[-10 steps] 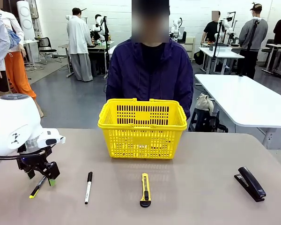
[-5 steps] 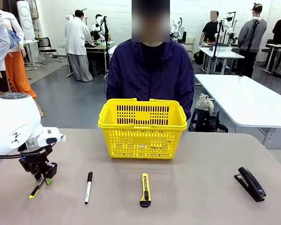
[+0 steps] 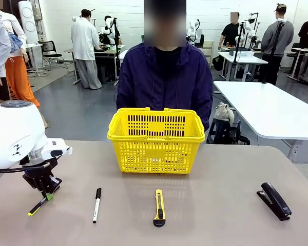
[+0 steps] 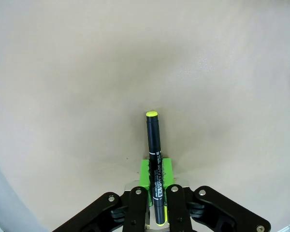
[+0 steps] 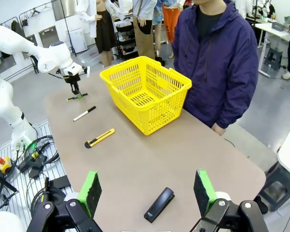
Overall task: Place the items the person wants into the basket.
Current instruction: Pick up the item the person points to and place it in the Market Basket.
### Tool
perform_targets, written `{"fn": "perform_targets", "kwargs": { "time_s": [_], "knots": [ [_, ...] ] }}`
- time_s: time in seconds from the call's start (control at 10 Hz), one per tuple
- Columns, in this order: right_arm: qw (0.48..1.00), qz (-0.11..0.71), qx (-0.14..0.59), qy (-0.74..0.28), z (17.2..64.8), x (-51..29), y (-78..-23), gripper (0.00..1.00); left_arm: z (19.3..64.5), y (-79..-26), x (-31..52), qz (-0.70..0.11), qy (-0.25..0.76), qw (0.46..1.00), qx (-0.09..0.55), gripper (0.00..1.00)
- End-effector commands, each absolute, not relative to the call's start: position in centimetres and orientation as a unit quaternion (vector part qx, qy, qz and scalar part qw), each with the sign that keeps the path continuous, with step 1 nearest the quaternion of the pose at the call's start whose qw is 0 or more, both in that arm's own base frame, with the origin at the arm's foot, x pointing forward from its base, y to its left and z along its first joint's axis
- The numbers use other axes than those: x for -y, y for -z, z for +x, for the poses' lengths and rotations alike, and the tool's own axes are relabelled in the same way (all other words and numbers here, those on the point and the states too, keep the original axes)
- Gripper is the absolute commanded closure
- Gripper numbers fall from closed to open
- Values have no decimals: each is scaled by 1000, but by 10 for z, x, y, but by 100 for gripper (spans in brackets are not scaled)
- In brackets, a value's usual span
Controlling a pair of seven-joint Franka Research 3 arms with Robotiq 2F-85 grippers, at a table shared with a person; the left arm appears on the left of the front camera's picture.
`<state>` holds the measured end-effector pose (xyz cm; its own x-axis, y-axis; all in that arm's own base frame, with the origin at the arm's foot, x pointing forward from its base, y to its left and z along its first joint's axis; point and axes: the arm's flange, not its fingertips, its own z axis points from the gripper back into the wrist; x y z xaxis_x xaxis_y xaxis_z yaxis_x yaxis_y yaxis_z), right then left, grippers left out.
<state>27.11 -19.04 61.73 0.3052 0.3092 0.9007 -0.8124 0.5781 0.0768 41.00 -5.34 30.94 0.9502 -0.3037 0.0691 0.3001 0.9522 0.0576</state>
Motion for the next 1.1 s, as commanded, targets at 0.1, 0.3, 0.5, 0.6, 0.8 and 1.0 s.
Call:
{"fn": "perform_targets", "kwargs": {
  "time_s": [0.1,0.3,0.5,0.6,0.8,1.0],
  "knots": [
    [752,278,468,-372,274,191,-619,0,394,-311,50,48,161,985,47,100],
    [752,278,468,-372,274,191,-619,0,391,-367,62,72,183,978,64,96],
    [752,278,468,-372,274,191,-619,0,390,-451,71,77,193,974,90,96],
    [752,278,468,-372,274,191,-619,0,393,-494,73,80,188,974,101,96],
    [752,278,468,-372,274,191,-619,0,388,-536,82,82,164,978,97,96],
    [752,278,468,-372,274,191,-619,0,394,-552,85,83,158,978,105,96]
  ]
}}
